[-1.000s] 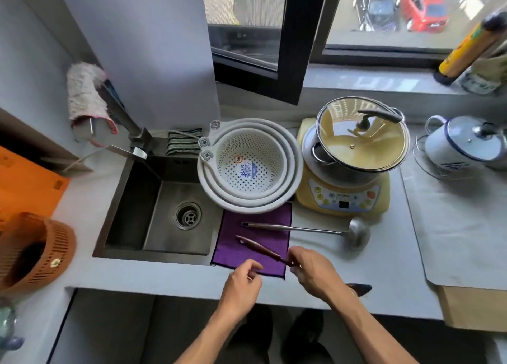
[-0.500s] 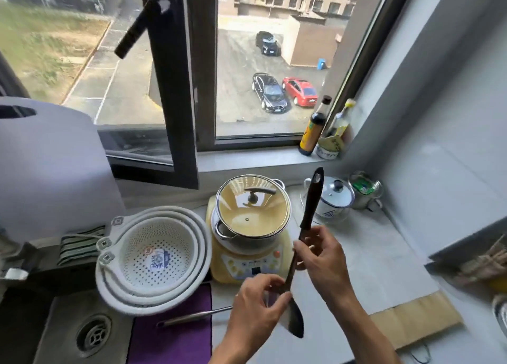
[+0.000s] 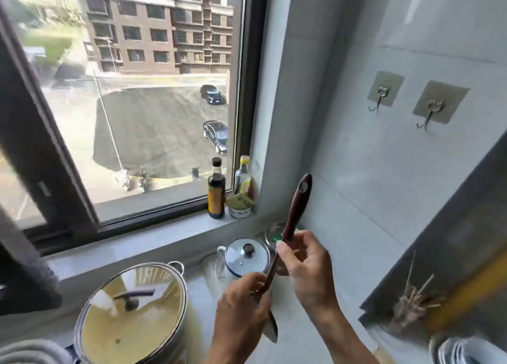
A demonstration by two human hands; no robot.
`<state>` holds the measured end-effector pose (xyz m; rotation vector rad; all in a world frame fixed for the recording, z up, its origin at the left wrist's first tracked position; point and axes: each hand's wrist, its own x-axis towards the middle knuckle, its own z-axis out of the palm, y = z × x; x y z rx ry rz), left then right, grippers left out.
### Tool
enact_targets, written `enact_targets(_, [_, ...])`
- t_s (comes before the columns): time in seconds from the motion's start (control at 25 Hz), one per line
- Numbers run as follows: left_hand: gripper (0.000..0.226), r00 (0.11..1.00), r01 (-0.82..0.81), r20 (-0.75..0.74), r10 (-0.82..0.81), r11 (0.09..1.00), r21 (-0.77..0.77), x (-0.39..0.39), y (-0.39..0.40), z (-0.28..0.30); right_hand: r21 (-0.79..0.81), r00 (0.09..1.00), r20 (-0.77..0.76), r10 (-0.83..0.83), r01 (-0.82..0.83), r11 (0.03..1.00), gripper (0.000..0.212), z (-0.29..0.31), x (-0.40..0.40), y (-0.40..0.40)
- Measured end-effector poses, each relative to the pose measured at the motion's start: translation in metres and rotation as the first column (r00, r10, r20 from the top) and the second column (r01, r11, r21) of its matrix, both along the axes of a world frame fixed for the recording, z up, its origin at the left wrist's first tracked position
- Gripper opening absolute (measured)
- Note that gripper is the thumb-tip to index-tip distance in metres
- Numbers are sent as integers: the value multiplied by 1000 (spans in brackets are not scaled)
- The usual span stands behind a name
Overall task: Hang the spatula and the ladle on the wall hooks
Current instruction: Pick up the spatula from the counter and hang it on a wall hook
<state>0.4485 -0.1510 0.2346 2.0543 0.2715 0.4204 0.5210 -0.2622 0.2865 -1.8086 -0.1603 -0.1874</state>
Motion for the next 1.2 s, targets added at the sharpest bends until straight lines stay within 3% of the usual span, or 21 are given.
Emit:
enact_targets(0.48, [17,990,21,137,-26,999,37,226,-98,67,-43,979,170,-115,124,991,6,79,221,-90])
enact_targets(1.2, [14,992,93,79,-97,994,53,307,-122,45,-80,956,151,-251,265,961,4,67,278,-109])
